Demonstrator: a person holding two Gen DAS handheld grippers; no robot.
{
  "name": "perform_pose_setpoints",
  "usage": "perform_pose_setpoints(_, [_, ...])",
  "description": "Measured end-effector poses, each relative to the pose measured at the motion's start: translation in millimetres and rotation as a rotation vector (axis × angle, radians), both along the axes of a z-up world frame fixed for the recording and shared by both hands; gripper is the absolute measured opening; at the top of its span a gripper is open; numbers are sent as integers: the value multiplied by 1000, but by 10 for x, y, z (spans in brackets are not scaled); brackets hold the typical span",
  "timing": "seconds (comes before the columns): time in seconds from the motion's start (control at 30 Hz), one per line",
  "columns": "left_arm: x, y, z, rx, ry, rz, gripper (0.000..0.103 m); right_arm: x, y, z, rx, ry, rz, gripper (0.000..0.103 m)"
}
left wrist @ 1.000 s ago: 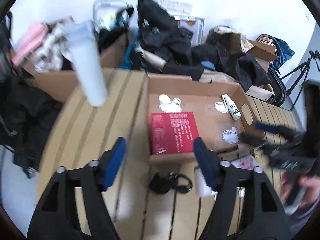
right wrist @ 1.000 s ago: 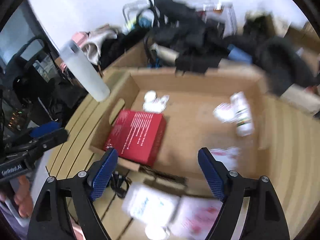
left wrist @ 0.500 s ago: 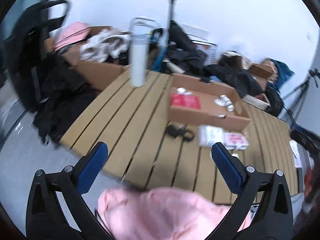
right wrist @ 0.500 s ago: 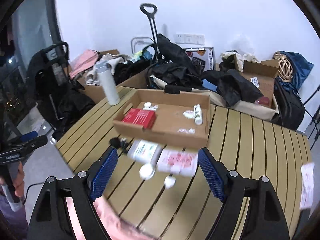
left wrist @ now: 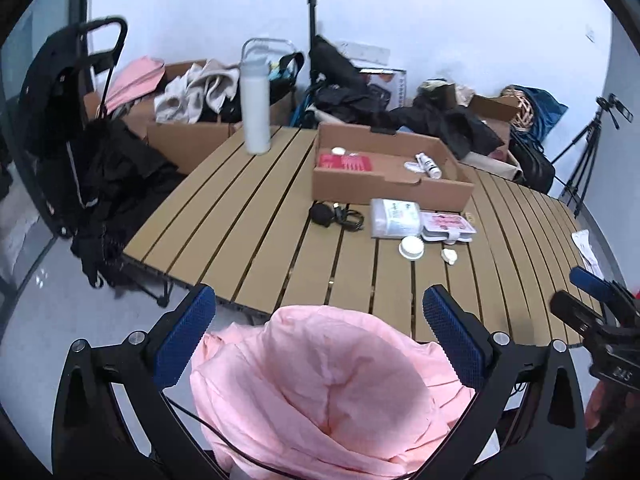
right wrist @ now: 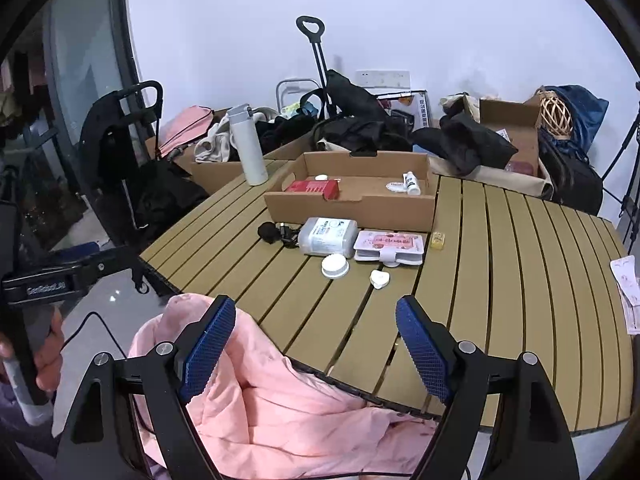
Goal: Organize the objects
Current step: 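Withdraw both tools from the box, then grasp the large white cap with the left gripper while the right gripper grasps the white heart-shaped cap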
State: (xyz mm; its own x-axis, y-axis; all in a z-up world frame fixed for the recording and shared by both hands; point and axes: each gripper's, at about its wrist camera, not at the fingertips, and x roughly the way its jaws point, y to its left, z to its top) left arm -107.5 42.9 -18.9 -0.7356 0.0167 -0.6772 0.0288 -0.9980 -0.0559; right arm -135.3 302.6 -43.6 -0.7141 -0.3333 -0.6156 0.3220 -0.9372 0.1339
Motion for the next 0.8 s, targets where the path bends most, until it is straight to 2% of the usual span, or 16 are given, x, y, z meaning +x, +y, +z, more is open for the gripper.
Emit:
perform_pose_setpoints(0.1, [-9, 81, -29, -53, 9, -12, 103, -6, -13, -105, 24, -23, -16, 85])
perform_pose_setpoints(0.23, [-106, 235, -180, -37, 7, -96, 103, -55, 10, -353, 21, -67, -4, 85])
perform_pose_setpoints(0.33, [-402, 497, -363, -44, -19, -196, 103, -95, 28, -511, 55, -71, -12, 85])
perform_pose_setpoints(0.43, [-851, 800, -574, -17, -71, -283, 97, -249, 97, -660, 76, -85, -18, 85])
perform_pose_setpoints(0.53, [-1406, 1053, -879, 25, -161, -354, 77, -474, 183, -779, 76, -94, -42, 85])
perform_pose_setpoints(0.57, [-1587, 1107, -987, 11, -191, -336, 65, -559, 208, -813, 67, -103, -46, 85])
perform_pose_setpoints(0.73, [-2153, 1235, -1442, 47, -338, -314, 54, -1051, 229, -1071, 60, -159, -23, 85])
perform_pose_setpoints(0.77, [-2178, 1244, -1487, 55, -352, -319, 49, -1169, 224, -1143, 57, -186, -20, 85])
perform_pose_setpoints(0.8, [-2193, 1247, -1541, 71, -364, -329, 39, -1248, 222, -1194, 51, -203, -21, 85])
